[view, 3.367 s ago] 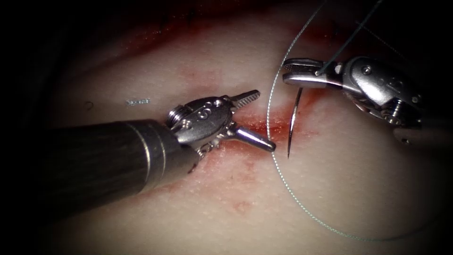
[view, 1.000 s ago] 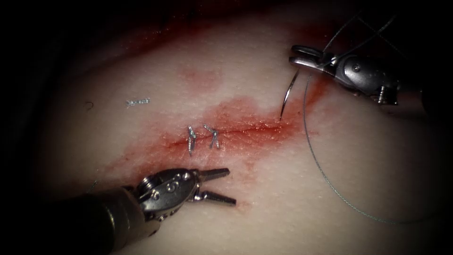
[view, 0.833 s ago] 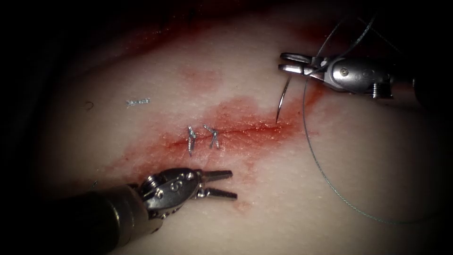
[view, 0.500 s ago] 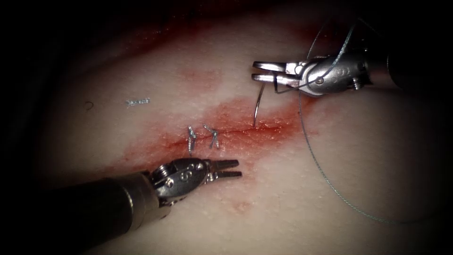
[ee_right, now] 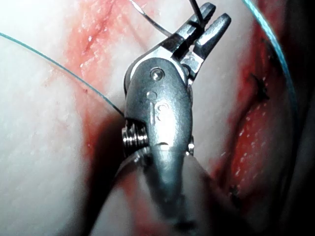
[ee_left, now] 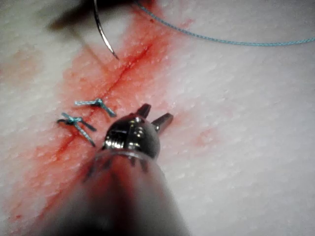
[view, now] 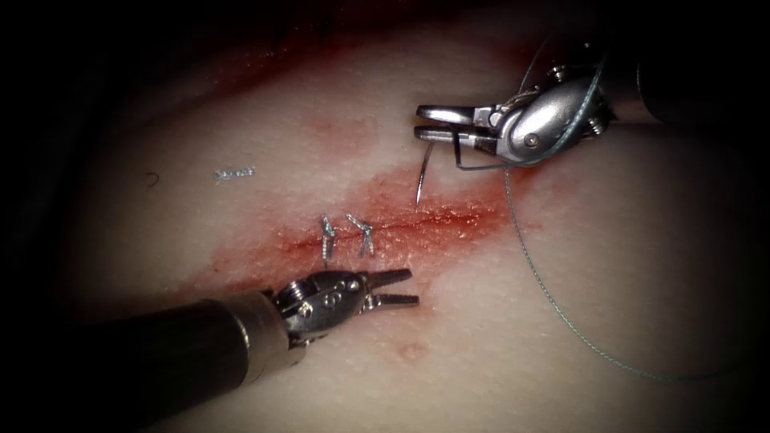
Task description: Wound Closure
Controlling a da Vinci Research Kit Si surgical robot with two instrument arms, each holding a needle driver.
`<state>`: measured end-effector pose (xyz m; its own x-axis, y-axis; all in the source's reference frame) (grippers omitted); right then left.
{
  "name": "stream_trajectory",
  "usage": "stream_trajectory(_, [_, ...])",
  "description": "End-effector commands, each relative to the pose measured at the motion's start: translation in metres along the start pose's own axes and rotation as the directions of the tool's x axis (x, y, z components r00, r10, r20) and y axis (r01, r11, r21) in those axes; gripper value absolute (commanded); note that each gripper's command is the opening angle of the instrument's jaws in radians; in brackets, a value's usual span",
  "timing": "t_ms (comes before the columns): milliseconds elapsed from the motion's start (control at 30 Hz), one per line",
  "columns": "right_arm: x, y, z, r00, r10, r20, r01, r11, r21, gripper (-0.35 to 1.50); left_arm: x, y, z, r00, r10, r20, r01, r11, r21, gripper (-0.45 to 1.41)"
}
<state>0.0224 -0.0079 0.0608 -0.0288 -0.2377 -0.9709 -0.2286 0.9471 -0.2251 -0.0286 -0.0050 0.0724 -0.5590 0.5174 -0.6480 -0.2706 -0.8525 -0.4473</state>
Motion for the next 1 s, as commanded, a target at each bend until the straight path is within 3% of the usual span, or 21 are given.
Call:
stream_trajectory(33, [-0.0006, -0.0005, 0.0012, 1.000, -0.004, -0.002, 0.004, 1.000, 0.003, -0.35, -0.0003, 0.0002, 0.0009, 1.000, -0.001, 0.003, 0.001, 1.000, -0.001, 0.34])
stream_trajectory(400, [-0.0011, -0.0020, 0.0023, 0.983, -0.177, 0.044, 0.173, 0.981, 0.082, -0.35, -0.0009, 0.0008, 0.0015, 0.999, 0.000, 0.038, 0.001, 1.000, -0.027, 0.35])
stream_trajectory(1000, [-0.0026, -0.0035, 0.0022, 0.975, -0.210, 0.072, 0.199, 0.971, 0.130, -0.35, -0.0004, 0.0010, 0.0010, 0.999, -0.005, 0.040, 0.007, 0.999, -0.036, 0.35])
